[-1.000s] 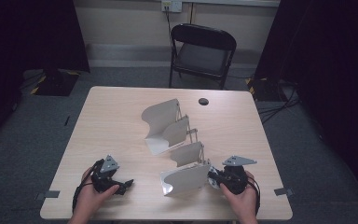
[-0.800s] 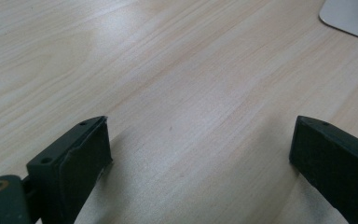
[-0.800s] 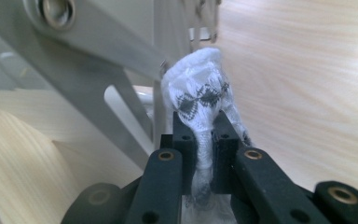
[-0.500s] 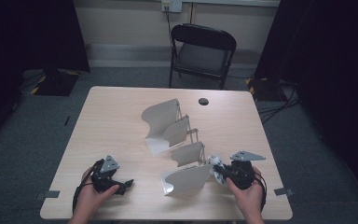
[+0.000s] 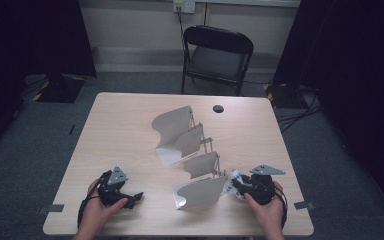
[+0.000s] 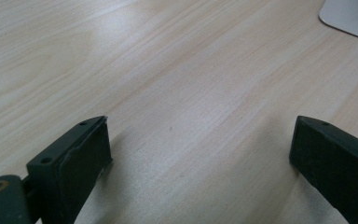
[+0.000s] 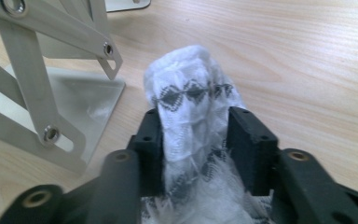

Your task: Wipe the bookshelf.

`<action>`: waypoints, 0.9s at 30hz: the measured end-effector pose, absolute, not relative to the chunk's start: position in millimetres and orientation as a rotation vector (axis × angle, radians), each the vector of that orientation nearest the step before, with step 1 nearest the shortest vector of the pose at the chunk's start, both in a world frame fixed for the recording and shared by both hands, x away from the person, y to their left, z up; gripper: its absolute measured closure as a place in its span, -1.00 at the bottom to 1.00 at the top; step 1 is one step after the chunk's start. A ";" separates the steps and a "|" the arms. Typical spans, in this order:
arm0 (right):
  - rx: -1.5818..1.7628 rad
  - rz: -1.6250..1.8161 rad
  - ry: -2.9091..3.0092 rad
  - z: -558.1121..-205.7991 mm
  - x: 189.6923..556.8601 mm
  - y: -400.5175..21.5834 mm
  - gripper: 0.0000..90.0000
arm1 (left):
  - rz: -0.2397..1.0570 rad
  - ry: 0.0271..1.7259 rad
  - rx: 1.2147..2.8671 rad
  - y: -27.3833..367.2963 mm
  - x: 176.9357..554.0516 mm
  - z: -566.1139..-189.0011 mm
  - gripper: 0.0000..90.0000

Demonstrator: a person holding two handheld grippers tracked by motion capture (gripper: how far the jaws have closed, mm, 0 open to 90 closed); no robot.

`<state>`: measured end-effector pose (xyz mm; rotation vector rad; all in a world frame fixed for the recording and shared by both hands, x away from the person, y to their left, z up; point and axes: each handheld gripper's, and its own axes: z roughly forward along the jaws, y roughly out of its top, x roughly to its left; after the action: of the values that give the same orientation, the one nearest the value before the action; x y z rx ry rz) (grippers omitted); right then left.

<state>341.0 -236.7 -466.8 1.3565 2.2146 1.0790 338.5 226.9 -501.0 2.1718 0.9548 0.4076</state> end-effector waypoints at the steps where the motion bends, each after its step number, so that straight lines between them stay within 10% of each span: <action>1: 1.354 1.086 2.211 -467.4 340.5 -239.1 0.16 | 0.406 0.957 2.168 226.6 338.4 -501.2 -0.89; 8: 1.335 1.092 2.222 -463.0 332.6 -253.7 -0.14 | 0.407 0.957 2.168 226.6 338.4 -501.2 -0.89; 27: 1.347 0.989 2.226 -486.5 334.4 -246.9 -0.13 | 0.407 0.957 2.168 226.6 338.4 -501.2 -0.89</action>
<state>334.4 -246.9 -486.5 1.3467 2.2263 0.9888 338.4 226.6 -501.2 2.1685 0.9569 0.4072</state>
